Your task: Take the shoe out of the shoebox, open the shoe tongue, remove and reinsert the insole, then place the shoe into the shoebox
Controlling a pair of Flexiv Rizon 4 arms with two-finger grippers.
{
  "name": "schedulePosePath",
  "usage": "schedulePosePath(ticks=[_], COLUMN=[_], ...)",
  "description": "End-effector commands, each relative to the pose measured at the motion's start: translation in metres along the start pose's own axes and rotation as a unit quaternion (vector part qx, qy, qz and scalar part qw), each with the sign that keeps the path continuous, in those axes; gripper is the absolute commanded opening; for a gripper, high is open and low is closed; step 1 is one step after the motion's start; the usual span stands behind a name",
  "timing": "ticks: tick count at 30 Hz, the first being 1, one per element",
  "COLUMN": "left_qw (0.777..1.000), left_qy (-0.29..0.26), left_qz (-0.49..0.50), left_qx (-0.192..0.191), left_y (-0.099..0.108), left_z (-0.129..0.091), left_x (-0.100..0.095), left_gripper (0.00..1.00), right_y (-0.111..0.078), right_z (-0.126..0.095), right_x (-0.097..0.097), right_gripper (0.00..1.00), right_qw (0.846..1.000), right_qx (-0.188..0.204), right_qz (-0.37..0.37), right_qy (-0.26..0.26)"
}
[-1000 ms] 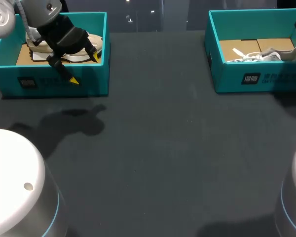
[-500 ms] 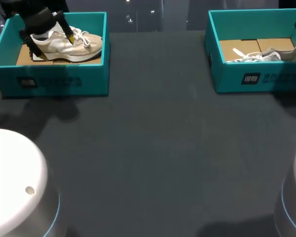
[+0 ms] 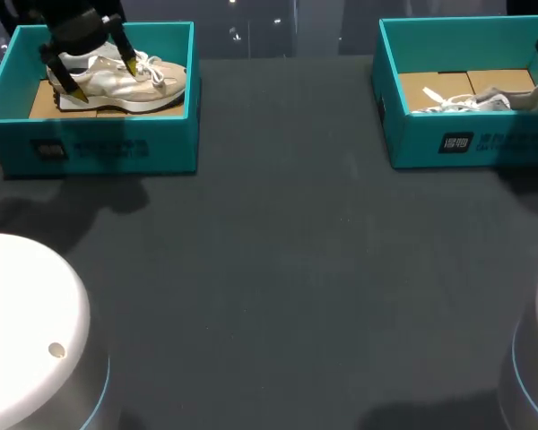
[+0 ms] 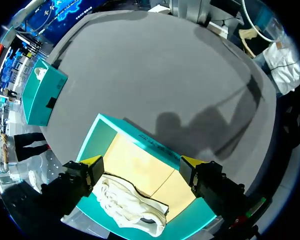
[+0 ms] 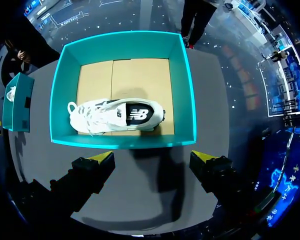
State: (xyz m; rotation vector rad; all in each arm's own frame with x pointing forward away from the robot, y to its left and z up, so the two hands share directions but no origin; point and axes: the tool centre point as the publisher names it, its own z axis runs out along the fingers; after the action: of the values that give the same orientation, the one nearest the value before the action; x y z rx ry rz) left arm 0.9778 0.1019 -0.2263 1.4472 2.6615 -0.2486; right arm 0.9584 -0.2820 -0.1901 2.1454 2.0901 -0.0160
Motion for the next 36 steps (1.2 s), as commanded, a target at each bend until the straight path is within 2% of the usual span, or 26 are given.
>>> schedulePosePath(ticks=[1,5,10,23,24,27,31,34,36], left_qw=[0.999,0.996,0.990,0.990,0.990,0.987,0.982,0.978,0.978], left_qy=[0.027,0.071,0.105,0.105,0.099,0.101,0.119,0.137,0.137], left_qz=[0.017,0.041,0.096,0.096,0.101,0.115,0.145,0.147,0.147], left_qx=[0.001,-0.020,-0.015,-0.015,-0.025,-0.048,-0.038,-0.054,-0.054], left_y=[0.028,0.064,0.103,0.103,0.105,0.125,0.161,0.184,0.184], left_z=[0.000,-0.001,-0.003,-0.003,-0.001,0.005,0.008,0.008,0.008], left_x=[0.004,0.008,0.014,0.014,0.012,0.010,0.016,0.022,0.022], left_gripper=[1.00,1.00,1.00,1.00,1.00,1.00,1.00,1.00,1.00], right_y=[-0.002,-0.002,-0.002,-0.002,-0.002,-0.002,-0.002,-0.002,-0.002], right_z=[-0.001,-0.001,-0.001,-0.001,-0.001,-0.001,-0.001,-0.001,-0.001], right_x=[0.000,0.000,0.000,0.000,0.000,0.000,0.000,0.000,0.000], right_gripper=[1.00,1.00,1.00,1.00,1.00,1.00,1.00,1.00,1.00], right_qw=[1.000,1.000,1.000,1.000,1.000,1.000,1.000,1.000,1.000], right_qx=[-0.001,-0.001,-0.001,-0.001,-0.001,-0.001,-0.001,-0.001,-0.001], right_qz=[0.000,0.000,0.000,0.000,0.000,0.000,0.000,0.000,0.000], right_qy=[-0.001,-0.001,-0.001,-0.001,-0.001,-0.001,-0.001,-0.001,-0.001])
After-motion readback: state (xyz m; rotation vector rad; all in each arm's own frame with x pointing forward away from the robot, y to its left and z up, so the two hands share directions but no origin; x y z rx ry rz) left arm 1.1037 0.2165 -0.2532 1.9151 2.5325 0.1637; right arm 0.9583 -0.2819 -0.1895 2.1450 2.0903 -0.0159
